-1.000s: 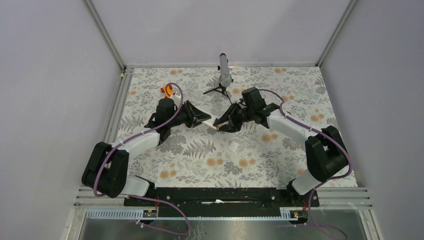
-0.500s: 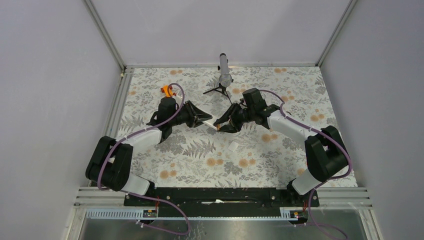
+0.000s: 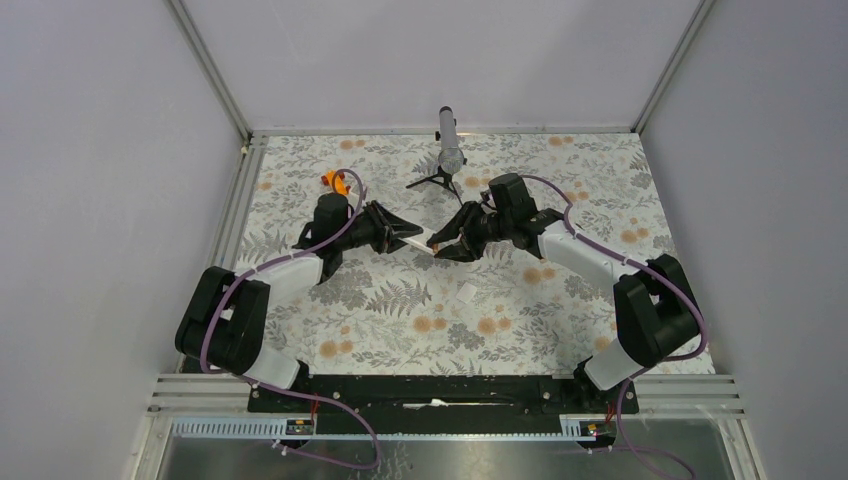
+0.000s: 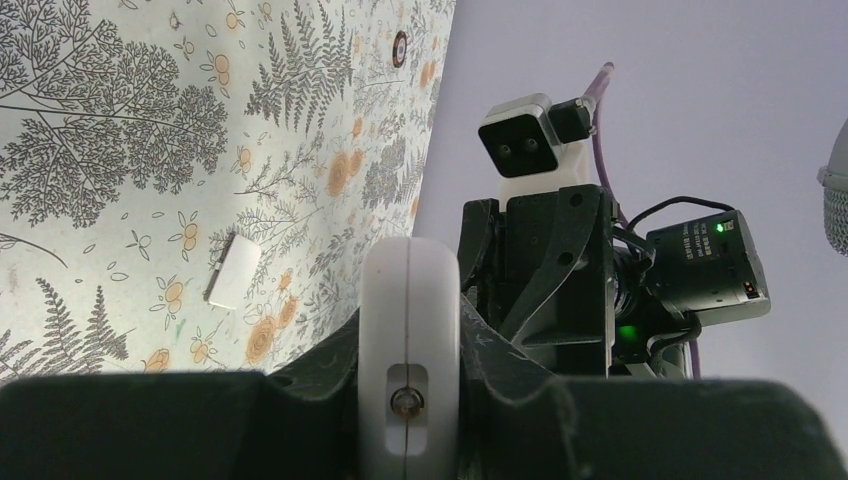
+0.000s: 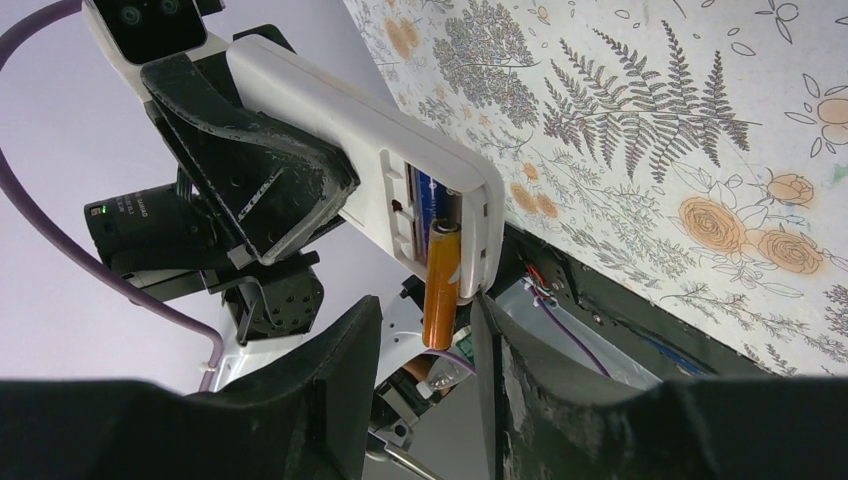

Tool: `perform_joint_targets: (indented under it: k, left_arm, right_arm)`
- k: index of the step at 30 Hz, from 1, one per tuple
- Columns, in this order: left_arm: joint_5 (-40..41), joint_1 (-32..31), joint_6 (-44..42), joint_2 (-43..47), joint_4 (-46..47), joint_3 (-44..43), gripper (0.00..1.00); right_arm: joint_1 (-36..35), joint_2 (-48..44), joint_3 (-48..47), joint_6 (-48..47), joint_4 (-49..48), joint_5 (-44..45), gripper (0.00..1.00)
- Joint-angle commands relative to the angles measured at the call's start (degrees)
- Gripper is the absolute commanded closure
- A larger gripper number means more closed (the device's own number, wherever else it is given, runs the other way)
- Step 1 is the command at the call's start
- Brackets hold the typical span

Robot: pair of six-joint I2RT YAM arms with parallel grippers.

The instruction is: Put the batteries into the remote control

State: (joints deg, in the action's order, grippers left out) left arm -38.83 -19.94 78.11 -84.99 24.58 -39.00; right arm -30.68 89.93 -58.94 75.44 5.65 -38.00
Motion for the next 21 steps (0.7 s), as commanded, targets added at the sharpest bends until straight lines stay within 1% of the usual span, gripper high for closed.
perform_joint_targets:
  k: [1, 7, 10, 14, 18, 21]
  left_arm:
    - [-4.11, -0.47, 4.27, 1.54, 7.53, -1.12, 1.0]
    - [-4.4, -0.23, 5.38, 2.08, 10.57, 0.11, 1.0]
    - [-4.59, -0.26, 4.57, 2.81, 11.19, 0.37, 1.0]
    - [-4.42, -0.25, 3.09, 3.97, 10.35, 0.76, 1.0]
    - [-4.24, -0.27, 3.17, 4.31, 10.91, 1.1, 1.0]
    - [-4.3, -0.27, 3.3, 4.47, 11.28, 1.12, 1.0]
  right_arm:
    - [-0.53, -1.3, 0.38, -0.57, -3.08, -1.38, 0.54]
    - [-0.52, -0.92, 0.34, -0.46, -2.18, -0.97, 0.61]
    - [-0.51, -0.82, 0.57, -0.31, -2.01, -0.56, 0.62]
    - [-0.52, -0.72, 0.58, -0.21, -0.97, 0.47, 0.65]
    - [-0.52, -0.7, 0.4, -0.2, 0.98, 1.98, 0.69]
    - [-0.52, -0.57, 0.25, -0.03, 1.63, 2.68, 0.69]
